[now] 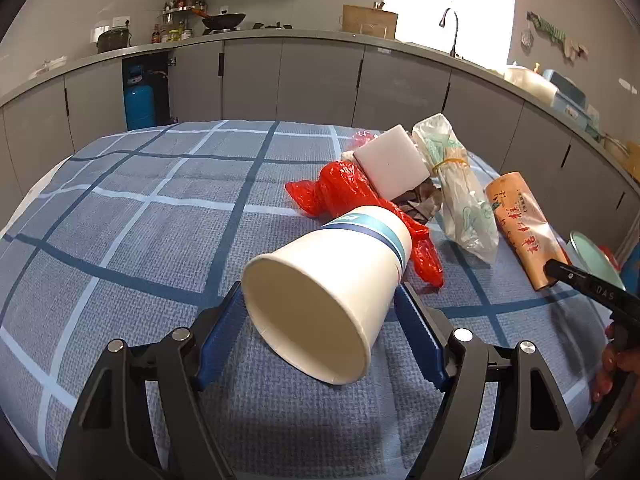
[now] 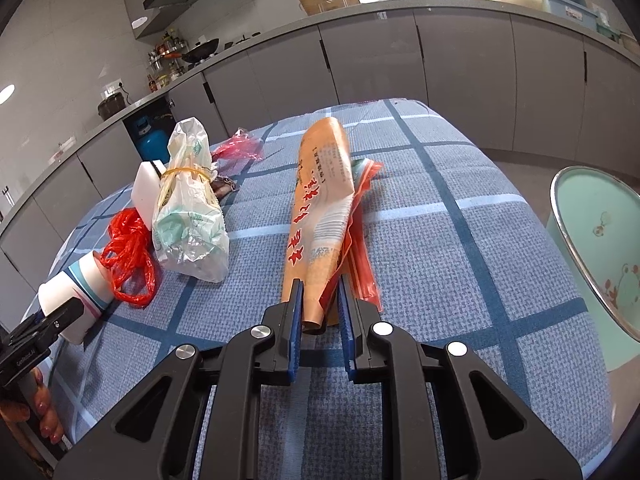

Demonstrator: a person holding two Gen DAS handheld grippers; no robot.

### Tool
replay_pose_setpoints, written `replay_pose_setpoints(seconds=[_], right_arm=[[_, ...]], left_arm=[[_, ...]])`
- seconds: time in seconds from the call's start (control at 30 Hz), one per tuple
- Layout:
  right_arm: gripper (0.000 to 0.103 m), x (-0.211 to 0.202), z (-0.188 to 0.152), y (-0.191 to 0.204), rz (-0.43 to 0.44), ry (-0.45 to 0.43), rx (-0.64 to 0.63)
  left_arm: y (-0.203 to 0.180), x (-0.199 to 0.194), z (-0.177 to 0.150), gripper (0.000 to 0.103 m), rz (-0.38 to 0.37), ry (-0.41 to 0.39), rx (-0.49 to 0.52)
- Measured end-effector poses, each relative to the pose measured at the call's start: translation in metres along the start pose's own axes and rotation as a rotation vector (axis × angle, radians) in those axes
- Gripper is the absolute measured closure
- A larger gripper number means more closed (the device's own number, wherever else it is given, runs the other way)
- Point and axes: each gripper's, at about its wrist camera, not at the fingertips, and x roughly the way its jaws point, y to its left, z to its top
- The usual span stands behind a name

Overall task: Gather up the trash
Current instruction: 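Carry the bottle and cup over the green bin and open both tools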

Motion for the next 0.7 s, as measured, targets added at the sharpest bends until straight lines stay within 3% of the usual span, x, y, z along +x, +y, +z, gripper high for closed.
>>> replay_pose_setpoints(seconds=[0.43,0.7], right_arm=[[0.090,-0.022,0.002,-0.014,-0.030,-0.047,0.002],[0.091,-0.042,0.005,-0.033,-0.063,-0.081,0.017]], left_arm=[[-0.042,-0.013,0.002,0.031,-0.066,-0.082,0.021],[-0.093,-0.011,0.012,0.031,-0.143,-0.104,0.062]])
